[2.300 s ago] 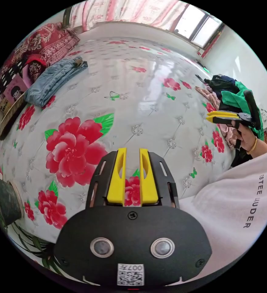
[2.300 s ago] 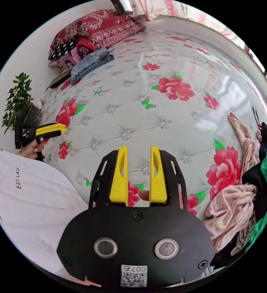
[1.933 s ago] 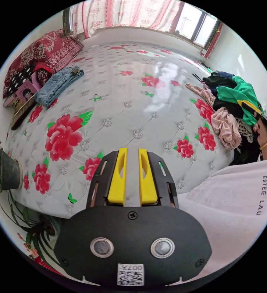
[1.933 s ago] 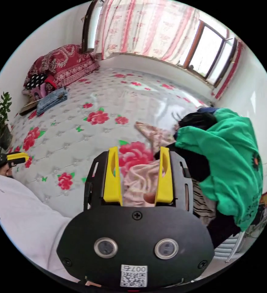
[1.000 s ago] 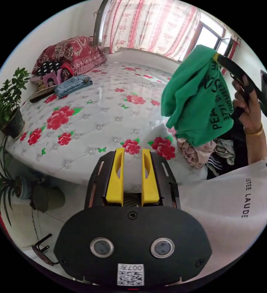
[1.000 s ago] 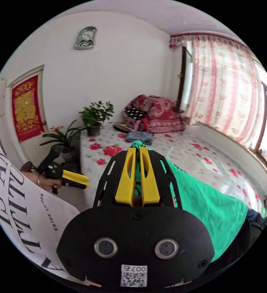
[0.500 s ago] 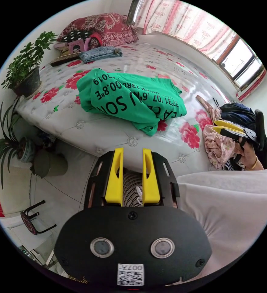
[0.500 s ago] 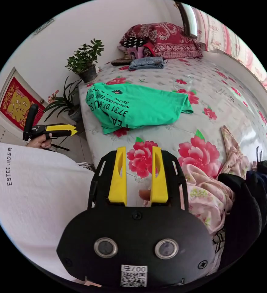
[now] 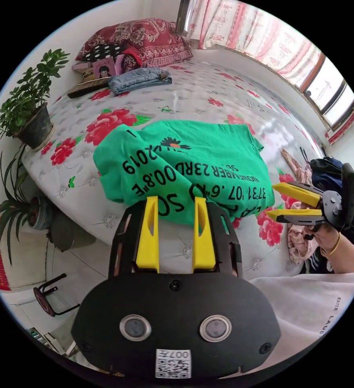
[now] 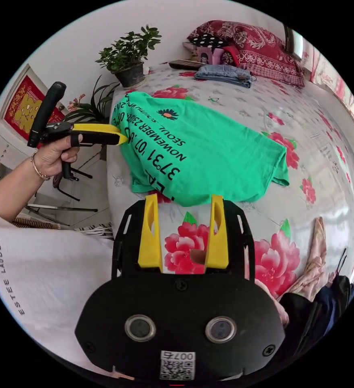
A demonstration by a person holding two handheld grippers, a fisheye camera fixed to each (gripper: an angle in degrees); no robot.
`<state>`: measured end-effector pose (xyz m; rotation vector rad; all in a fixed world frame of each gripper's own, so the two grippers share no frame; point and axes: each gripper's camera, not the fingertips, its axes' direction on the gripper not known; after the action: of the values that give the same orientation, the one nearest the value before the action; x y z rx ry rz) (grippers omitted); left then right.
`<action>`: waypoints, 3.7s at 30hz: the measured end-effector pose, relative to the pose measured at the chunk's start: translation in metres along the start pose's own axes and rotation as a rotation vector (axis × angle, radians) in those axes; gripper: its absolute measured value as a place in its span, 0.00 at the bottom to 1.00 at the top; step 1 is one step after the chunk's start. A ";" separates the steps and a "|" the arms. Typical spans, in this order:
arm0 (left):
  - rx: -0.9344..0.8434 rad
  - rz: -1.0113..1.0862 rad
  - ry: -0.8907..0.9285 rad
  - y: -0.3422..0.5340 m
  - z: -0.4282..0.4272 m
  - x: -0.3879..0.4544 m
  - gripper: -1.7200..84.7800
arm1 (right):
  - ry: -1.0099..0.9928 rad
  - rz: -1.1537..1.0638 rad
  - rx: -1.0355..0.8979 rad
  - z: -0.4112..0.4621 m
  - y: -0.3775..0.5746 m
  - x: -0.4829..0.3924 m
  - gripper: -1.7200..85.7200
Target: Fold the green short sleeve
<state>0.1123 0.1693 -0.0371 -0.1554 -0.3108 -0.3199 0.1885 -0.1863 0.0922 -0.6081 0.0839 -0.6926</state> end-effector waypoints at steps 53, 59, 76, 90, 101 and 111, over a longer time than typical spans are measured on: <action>-0.182 0.387 -0.012 0.080 0.075 0.092 0.10 | 0.062 -0.051 -0.215 0.152 0.091 0.086 0.13; -0.034 0.133 0.099 0.072 0.029 -0.004 0.02 | 0.043 -0.128 -0.221 0.119 0.086 0.125 0.04; 0.153 -0.219 -0.300 -0.006 0.014 -0.135 0.06 | 0.228 0.445 0.312 -0.069 0.168 0.320 0.07; -0.222 -0.183 -0.348 0.129 0.135 -0.107 0.10 | 0.125 0.244 -0.209 0.085 0.330 0.142 0.08; -0.180 -0.165 -0.331 0.135 0.143 -0.111 0.10 | 0.160 0.174 0.098 0.008 0.313 0.118 0.02; -0.152 -0.115 -0.293 0.111 0.173 -0.108 0.07 | 0.097 0.228 0.142 0.004 0.273 0.136 0.04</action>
<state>0.0040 0.3387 0.0798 -0.3366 -0.5872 -0.4359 0.4514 -0.1041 -0.0382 -0.4204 0.1899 -0.5016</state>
